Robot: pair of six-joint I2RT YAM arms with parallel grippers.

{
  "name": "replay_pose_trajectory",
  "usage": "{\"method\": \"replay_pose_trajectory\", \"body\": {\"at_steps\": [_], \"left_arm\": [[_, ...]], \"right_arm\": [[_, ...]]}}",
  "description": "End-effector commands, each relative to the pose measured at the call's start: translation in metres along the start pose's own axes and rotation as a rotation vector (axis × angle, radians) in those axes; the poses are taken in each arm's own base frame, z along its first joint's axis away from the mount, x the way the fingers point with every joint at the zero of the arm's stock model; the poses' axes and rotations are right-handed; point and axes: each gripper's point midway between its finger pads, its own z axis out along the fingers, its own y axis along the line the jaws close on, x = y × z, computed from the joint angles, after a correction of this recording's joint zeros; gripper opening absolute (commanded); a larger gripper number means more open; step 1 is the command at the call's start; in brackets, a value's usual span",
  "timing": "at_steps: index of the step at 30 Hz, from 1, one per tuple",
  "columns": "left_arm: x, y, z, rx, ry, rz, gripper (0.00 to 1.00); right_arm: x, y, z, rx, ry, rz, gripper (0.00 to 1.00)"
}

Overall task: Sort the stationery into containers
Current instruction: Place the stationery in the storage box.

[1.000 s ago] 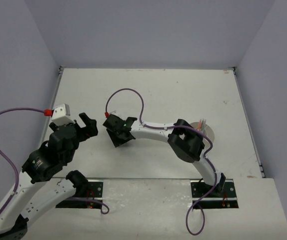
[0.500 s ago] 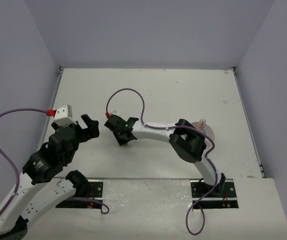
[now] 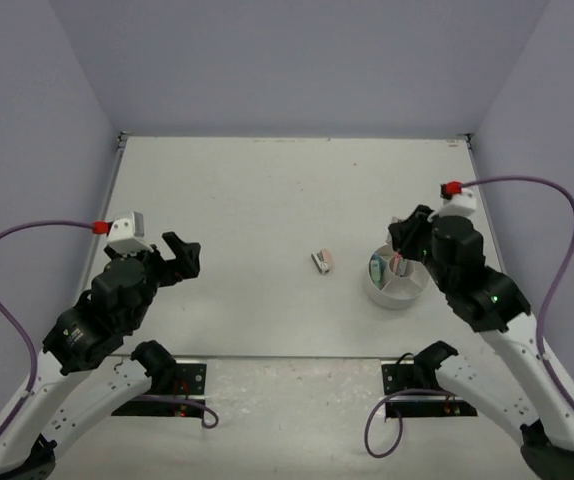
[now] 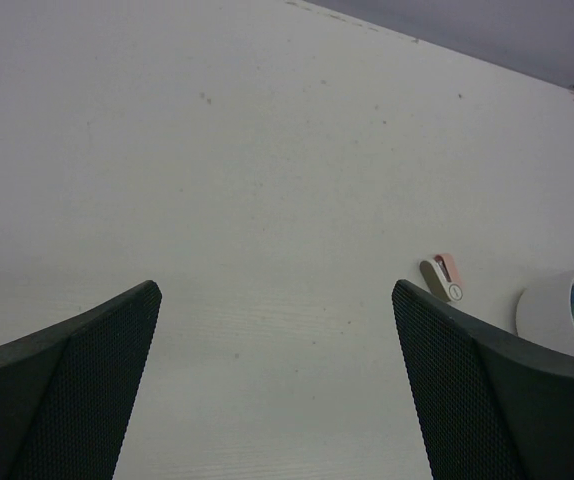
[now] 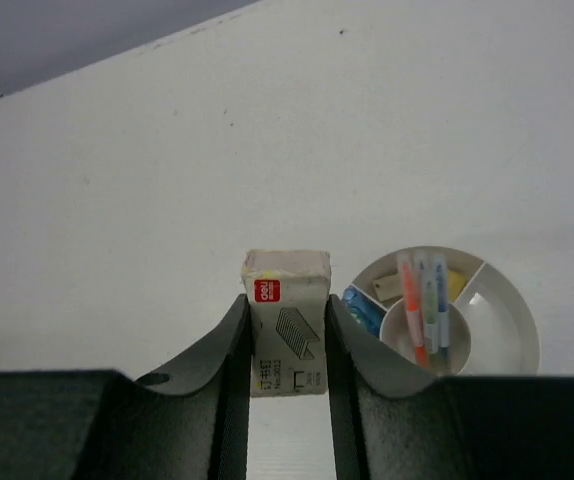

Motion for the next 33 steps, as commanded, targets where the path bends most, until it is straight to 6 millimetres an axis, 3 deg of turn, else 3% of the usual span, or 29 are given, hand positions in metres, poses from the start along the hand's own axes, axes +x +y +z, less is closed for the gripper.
{"method": "replay_pose_trajectory", "body": {"at_steps": [1, 4, 5, 12, 24, 33], "left_arm": [[0.000, -0.010, 0.007, 0.038, 0.004, 0.041, 1.00], [0.000, -0.011, 0.006, 0.044, 0.007, 0.044, 1.00], [0.000, -0.011, 0.006, 0.043, 0.006, 0.044, 1.00], [-0.001, -0.017, 0.003, 0.092, -0.004, 0.044, 1.00], [-0.001, -0.020, 0.002, 0.116, -0.004, 0.050, 1.00], [-0.002, -0.020, 0.001, 0.120, -0.009, 0.047, 1.00]], "right_arm": [[0.045, -0.073, 0.010, 0.203, 0.132, 0.022, 0.00], [0.067, -0.113, 0.023, 0.365, 0.225, 0.037, 0.00], [0.069, -0.118, 0.025, 0.393, 0.232, 0.034, 0.00], [0.043, -0.140, 0.016, 0.493, 0.154, -0.005, 0.00], [0.051, -0.151, 0.026, 0.542, 0.209, -0.061, 0.03], [0.056, -0.151, 0.039, 0.554, 0.253, -0.057, 0.13]]}}
